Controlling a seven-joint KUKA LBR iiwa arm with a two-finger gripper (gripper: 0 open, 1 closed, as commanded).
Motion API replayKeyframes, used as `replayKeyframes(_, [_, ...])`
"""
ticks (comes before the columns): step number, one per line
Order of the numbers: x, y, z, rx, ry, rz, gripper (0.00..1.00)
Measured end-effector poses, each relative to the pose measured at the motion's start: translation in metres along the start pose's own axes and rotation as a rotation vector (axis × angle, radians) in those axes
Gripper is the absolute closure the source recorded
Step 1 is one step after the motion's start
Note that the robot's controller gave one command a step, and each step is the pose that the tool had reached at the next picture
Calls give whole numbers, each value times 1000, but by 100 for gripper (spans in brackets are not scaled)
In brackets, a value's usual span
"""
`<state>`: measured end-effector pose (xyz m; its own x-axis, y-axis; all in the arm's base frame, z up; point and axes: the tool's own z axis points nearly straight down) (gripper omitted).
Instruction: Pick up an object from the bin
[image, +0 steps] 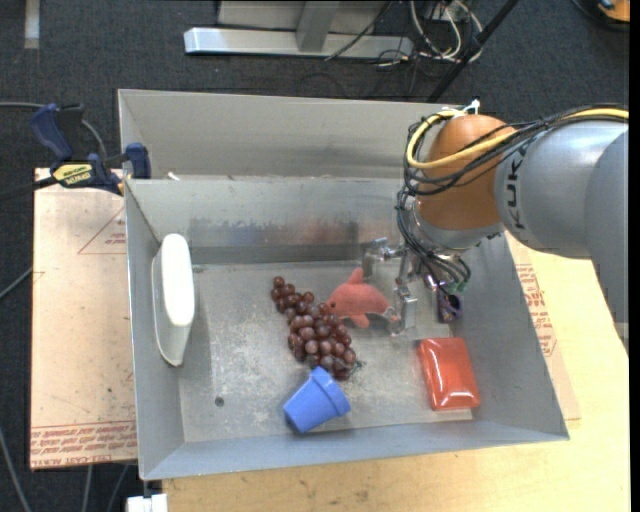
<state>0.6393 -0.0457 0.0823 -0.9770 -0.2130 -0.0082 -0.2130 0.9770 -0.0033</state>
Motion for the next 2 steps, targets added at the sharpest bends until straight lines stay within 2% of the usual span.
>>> replayKeyframes(1, [-6, 34, 7, -2, 4, -22, 0])
replayKeyframes(2, [12, 56, 1, -1, -1, 187, 100])
